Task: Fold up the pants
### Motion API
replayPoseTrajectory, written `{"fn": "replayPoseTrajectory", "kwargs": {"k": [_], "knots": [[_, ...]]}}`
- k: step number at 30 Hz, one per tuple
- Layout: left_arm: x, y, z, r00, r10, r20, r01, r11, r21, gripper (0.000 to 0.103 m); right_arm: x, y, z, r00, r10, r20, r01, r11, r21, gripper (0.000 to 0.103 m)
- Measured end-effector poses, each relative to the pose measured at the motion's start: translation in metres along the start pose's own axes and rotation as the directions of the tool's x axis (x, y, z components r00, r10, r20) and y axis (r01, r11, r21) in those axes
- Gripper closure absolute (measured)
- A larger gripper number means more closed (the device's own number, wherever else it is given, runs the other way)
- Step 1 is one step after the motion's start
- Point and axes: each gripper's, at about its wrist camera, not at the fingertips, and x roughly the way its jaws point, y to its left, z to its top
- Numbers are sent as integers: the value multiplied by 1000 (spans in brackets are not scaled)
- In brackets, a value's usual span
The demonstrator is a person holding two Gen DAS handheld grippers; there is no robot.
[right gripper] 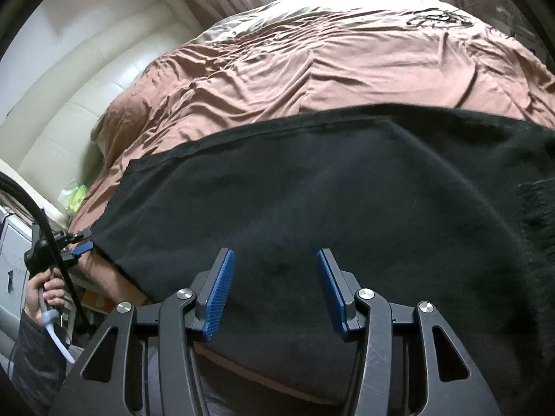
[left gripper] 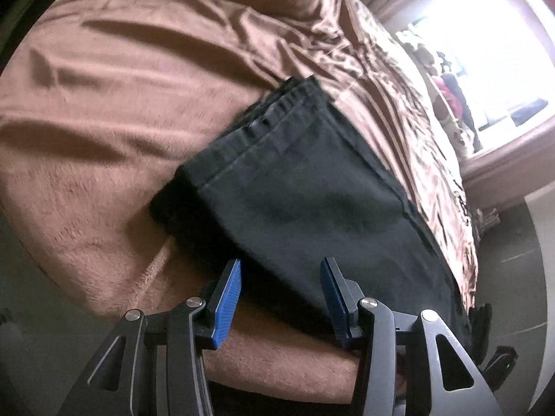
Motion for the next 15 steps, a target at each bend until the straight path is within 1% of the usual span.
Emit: {"fn": "replayPoseTrajectory", "kwargs": {"k": [1,4,5,6,7,8,10,12,15], "knots": [[2,1,0,1000,2,2,-2,1000,-4,54,4,-3,-2,1000,7,-2,-7,1000,7,56],[5,1,5,999,6,36,-6,1000,-9,54,11,-12,-5,1000,-5,-9,5,1000,8,56],[5,1,7,999,14,48,-13,1000,-13,57,14,-13,-7,1000,-7,-9,7,1000,9,56],[5,1,9,998,27,61,-26,1000,-15,76,15,-14,-7,1000,3,-8,-3,1000,17,56],[5,1,10,996,53,75,-52,998,-18,90,14,-14,-6,1000,16,6,-16,1000,23,56],[5,2,12,995,72,70,-71,997,-20,100,13,-12,-6,1000,20,21,-21,1000,19,56],[4,5,12,995,67,73,-65,997,-30,100,10,-12,-6,999,27,46,-28,1000,12,56],[0,7,9,993,80,86,-78,997,-20,101,10,-14,-9,998,36,50,-37,999,20,56],[-7,9,5,992,76,103,-75,997,-19,101,13,-16,-13,998,36,48,-37,999,26,56]]}}
